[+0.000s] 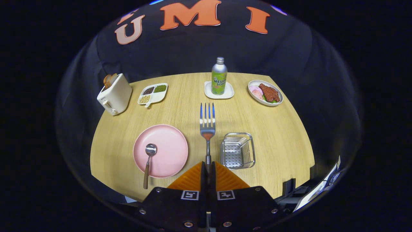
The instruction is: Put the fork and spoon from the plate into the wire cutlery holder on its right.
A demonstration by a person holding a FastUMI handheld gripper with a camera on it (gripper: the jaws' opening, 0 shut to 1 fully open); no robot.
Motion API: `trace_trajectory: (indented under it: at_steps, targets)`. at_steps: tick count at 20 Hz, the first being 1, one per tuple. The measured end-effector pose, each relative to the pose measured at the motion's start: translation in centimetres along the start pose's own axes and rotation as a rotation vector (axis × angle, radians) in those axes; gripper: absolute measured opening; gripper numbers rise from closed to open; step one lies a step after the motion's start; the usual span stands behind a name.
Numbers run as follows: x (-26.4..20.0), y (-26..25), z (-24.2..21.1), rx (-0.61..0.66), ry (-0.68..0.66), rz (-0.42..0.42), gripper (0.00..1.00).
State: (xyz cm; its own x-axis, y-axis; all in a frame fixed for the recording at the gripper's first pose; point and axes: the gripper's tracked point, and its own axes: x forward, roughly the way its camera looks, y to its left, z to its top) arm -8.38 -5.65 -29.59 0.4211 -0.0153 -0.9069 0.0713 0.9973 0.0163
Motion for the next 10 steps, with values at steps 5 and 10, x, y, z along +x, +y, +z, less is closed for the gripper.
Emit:
trace_trajectory:
  at_steps: [5,10]
  targets:
    - [0.0,-3.2,-0.8,0.011,0.041,-0.038,0.06]
    - [1.2,-5.1,-2.2,-0.015,0.125,-0.057,0.06]
